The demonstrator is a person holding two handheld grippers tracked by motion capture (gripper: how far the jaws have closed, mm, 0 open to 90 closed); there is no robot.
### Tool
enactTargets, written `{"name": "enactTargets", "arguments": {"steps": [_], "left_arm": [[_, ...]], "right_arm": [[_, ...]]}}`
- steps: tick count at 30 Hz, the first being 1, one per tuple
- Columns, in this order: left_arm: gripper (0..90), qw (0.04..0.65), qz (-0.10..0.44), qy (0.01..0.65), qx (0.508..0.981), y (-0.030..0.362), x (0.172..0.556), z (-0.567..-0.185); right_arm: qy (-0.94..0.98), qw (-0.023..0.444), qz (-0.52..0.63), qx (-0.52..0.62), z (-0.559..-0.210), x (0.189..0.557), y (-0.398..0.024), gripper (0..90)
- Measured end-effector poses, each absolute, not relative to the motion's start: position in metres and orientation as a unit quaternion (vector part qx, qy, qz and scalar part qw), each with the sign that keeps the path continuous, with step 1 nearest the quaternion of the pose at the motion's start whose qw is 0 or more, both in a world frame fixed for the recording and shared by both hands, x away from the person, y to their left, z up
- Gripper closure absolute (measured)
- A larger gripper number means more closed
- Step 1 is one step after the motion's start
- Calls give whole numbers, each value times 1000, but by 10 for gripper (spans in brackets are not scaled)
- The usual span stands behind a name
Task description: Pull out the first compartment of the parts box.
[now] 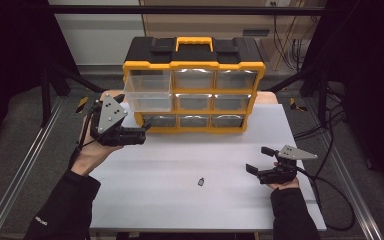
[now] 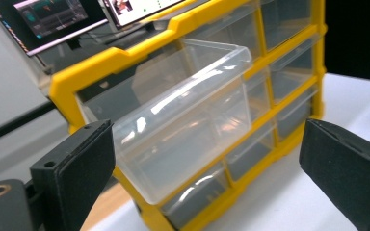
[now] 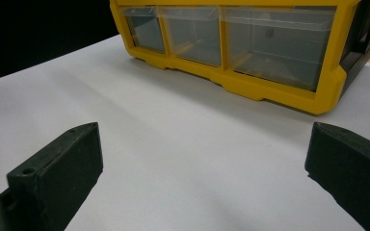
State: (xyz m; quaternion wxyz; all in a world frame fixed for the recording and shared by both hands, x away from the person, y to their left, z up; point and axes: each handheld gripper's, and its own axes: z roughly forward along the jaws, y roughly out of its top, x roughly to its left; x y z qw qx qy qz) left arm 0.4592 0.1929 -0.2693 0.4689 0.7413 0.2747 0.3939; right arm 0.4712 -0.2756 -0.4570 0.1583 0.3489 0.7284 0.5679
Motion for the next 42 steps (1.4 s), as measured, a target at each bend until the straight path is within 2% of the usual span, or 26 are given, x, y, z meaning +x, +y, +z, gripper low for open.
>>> {"name": "enactTargets", "arguments": {"steps": [13,42], "left_arm": [[40,512,347,302,726,202,452,-300],[16,505,271,360,736,200,465,-388]], "right_arm": [[727,159,570,349,-457,471,-276,4],[728,157,569,349,-457,471,-276,4]]}}
